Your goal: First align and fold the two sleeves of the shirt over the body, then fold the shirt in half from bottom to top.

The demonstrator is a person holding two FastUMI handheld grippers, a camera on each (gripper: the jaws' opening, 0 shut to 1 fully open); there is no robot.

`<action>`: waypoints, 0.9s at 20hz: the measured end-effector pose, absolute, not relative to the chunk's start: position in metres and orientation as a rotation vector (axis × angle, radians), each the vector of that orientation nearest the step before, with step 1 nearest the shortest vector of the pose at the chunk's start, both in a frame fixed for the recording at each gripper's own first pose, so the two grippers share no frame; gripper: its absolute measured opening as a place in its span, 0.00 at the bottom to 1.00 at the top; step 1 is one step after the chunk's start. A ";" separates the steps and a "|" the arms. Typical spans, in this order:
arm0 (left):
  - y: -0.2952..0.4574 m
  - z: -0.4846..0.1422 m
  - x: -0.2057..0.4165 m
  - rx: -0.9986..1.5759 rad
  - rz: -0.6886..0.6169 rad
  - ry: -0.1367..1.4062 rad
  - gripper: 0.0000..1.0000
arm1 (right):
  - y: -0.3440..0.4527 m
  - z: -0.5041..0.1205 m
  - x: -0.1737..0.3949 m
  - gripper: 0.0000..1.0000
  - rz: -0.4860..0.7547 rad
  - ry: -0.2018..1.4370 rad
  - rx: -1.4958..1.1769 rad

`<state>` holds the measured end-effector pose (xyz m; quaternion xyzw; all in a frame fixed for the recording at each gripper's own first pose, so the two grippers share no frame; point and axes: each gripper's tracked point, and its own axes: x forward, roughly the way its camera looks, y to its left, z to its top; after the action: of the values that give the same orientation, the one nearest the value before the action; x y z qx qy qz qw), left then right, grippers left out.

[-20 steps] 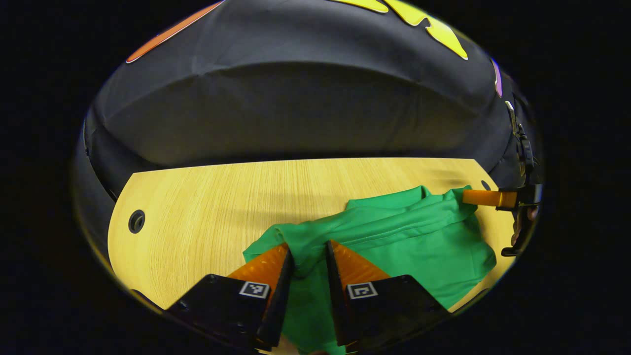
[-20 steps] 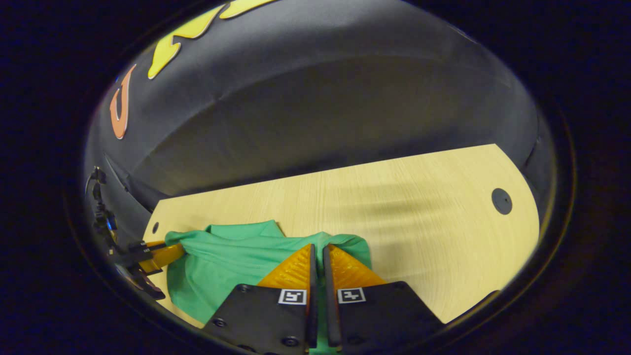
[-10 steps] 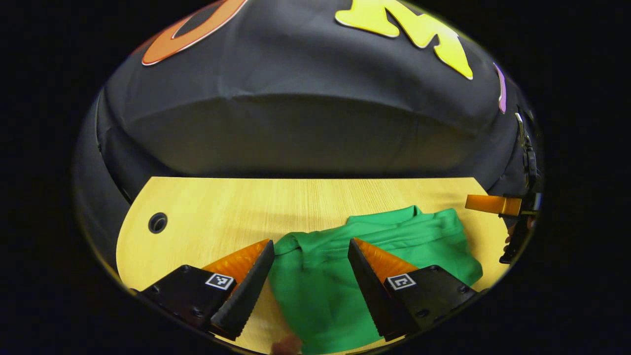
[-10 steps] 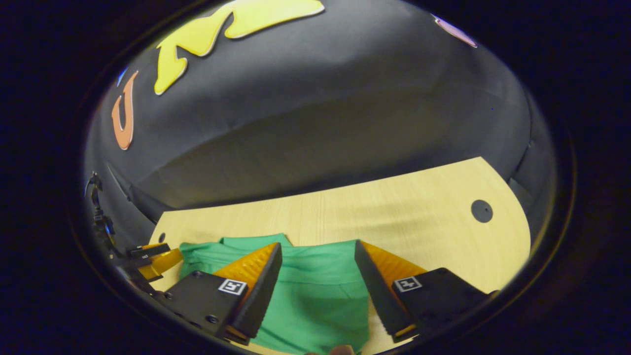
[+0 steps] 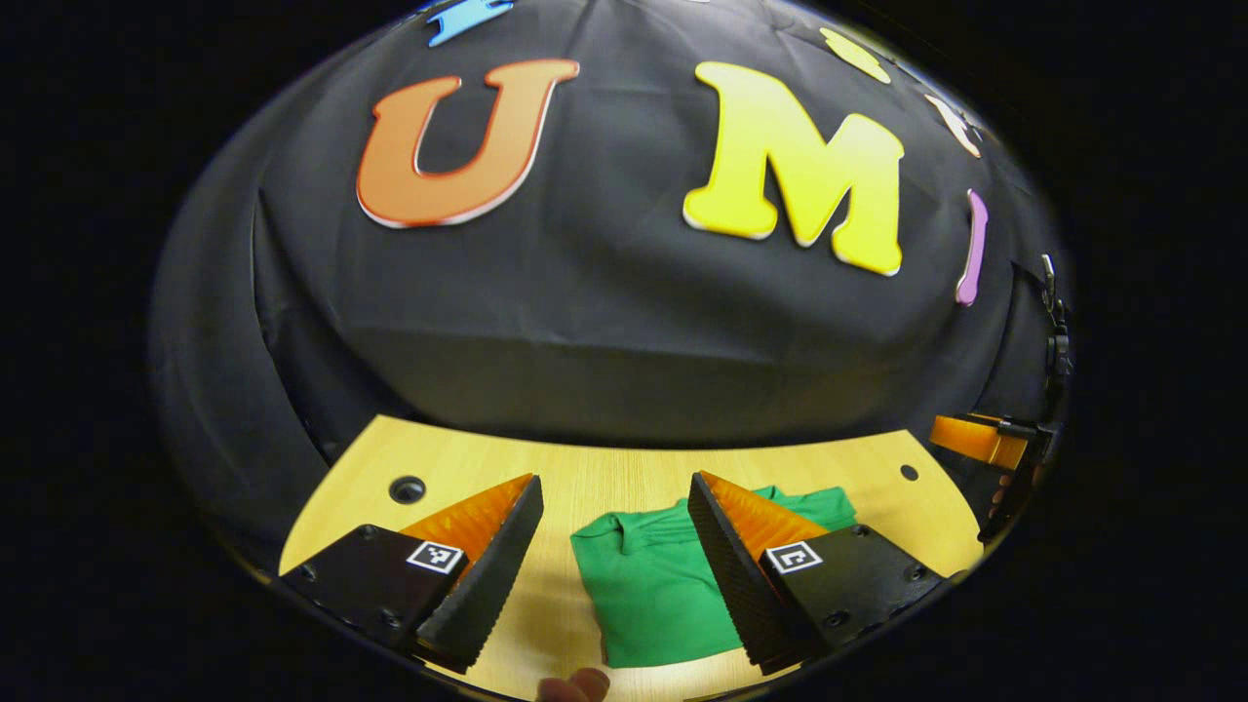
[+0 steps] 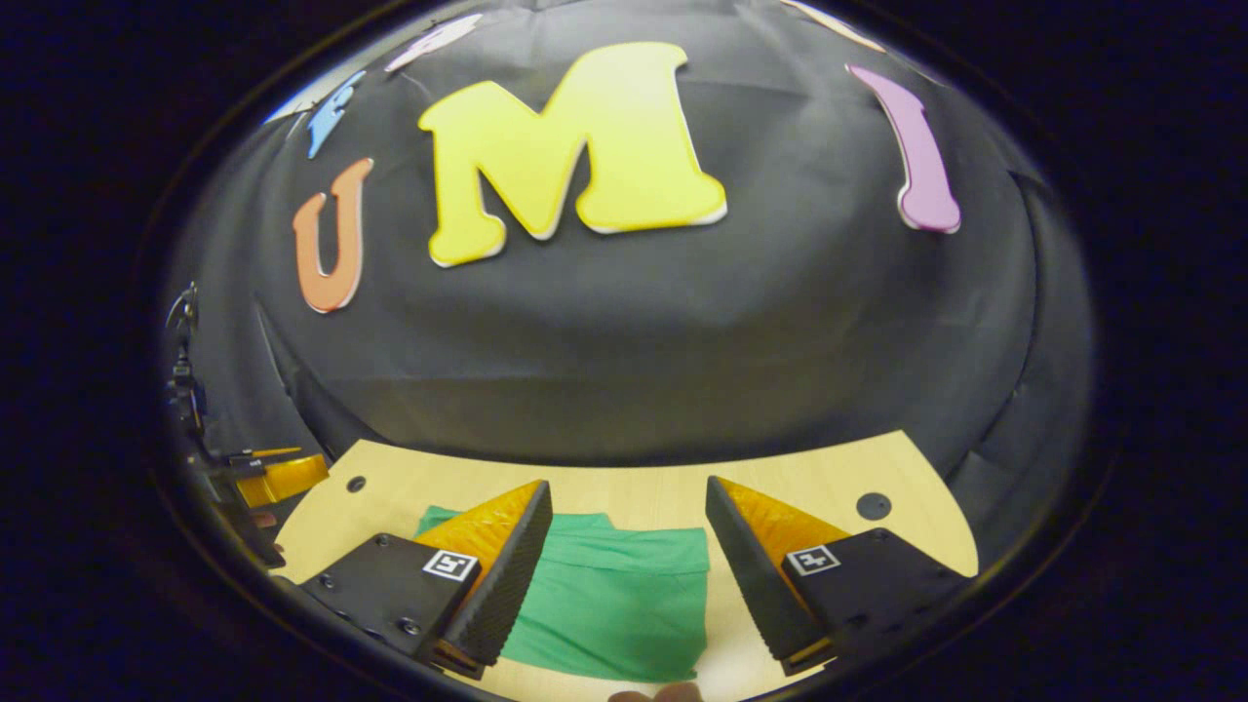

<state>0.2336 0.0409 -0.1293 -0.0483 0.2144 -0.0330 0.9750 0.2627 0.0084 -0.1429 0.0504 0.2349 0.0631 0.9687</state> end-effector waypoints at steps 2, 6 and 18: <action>0.051 -0.093 0.211 -0.087 -0.045 0.373 0.97 | 0.013 -0.112 0.234 0.98 0.129 0.413 0.093; 0.047 -0.036 0.161 -0.075 -0.009 0.265 1.00 | 0.020 -0.055 0.176 0.98 0.108 0.295 0.087; 0.012 0.007 0.022 -0.065 0.005 0.089 0.98 | 0.028 -0.012 0.033 0.98 0.071 0.139 -0.040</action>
<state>0.0224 0.0123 0.0067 -0.0324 0.0444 0.0024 0.9985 0.0328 0.0281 -0.0117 -0.0200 0.0693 0.0356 0.9968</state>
